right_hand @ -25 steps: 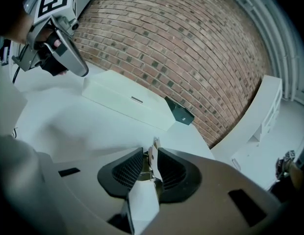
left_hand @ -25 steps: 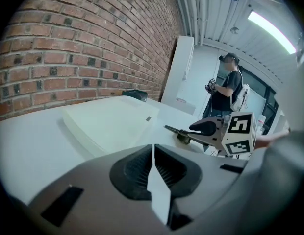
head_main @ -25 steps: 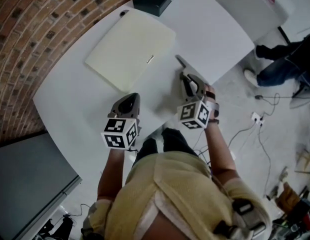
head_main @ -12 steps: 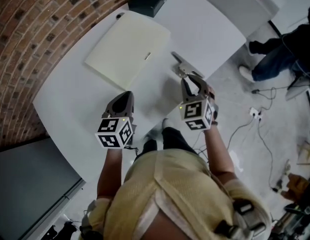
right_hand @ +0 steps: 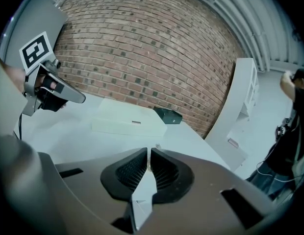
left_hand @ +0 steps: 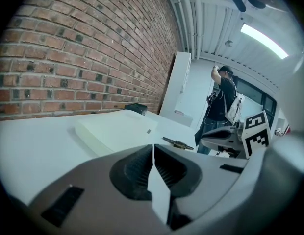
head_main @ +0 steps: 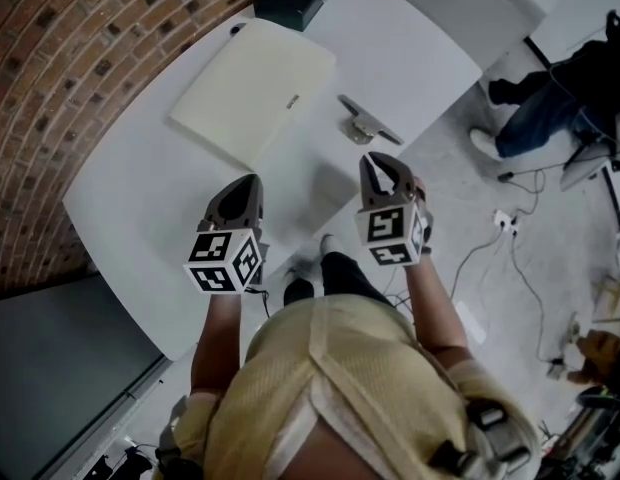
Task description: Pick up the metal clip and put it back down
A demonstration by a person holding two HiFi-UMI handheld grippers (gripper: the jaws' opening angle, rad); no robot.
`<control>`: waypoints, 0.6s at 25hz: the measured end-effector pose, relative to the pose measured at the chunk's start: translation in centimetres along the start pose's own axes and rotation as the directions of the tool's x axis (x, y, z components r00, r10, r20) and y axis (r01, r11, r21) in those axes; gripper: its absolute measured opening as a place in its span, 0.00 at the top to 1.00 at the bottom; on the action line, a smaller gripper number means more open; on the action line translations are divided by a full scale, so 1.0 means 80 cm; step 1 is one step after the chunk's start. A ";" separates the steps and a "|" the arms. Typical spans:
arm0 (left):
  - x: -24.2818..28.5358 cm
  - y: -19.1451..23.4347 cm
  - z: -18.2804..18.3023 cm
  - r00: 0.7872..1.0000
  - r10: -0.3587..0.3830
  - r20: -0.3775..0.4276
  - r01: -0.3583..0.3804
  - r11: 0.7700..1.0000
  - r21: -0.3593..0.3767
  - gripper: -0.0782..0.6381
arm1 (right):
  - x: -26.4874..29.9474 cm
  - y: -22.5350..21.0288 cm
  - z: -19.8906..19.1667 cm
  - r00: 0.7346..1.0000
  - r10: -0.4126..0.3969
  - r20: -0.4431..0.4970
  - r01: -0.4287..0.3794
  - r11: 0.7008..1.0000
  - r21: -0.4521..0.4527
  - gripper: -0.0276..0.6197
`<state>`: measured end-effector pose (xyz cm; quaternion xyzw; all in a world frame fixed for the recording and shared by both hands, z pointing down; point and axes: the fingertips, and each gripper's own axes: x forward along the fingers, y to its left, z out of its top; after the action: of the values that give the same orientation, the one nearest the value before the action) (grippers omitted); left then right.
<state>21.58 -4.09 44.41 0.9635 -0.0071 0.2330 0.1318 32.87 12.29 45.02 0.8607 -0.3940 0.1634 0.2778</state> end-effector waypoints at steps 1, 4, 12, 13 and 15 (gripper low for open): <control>-0.004 -0.002 -0.001 1.000 -0.006 0.000 0.006 1.000 0.001 0.87 | -0.003 0.002 0.000 1.000 -0.005 0.004 0.005 1.000 0.004 0.92; -0.013 -0.005 -0.003 1.000 -0.019 -0.001 0.019 1.000 0.007 0.88 | -0.015 0.006 0.002 1.000 -0.016 0.005 0.016 1.000 0.009 0.93; -0.034 -0.009 -0.014 0.999 -0.037 -0.011 0.038 0.999 0.027 0.88 | -0.046 0.017 -0.001 0.999 -0.046 -0.006 0.046 0.998 0.030 0.94; -0.036 -0.009 -0.015 0.999 -0.039 -0.013 0.039 0.999 0.029 0.88 | -0.048 0.019 -0.001 0.999 -0.049 -0.006 0.049 0.998 0.032 0.94; -0.039 -0.008 -0.017 0.999 -0.042 -0.014 0.042 0.999 0.030 0.88 | -0.054 0.022 -0.002 0.999 -0.052 -0.007 0.052 0.998 0.036 0.95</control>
<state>18.26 -3.25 43.99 0.9637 0.0175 0.2368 0.1220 28.74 13.97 43.61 0.8750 -0.3678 0.1658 0.2677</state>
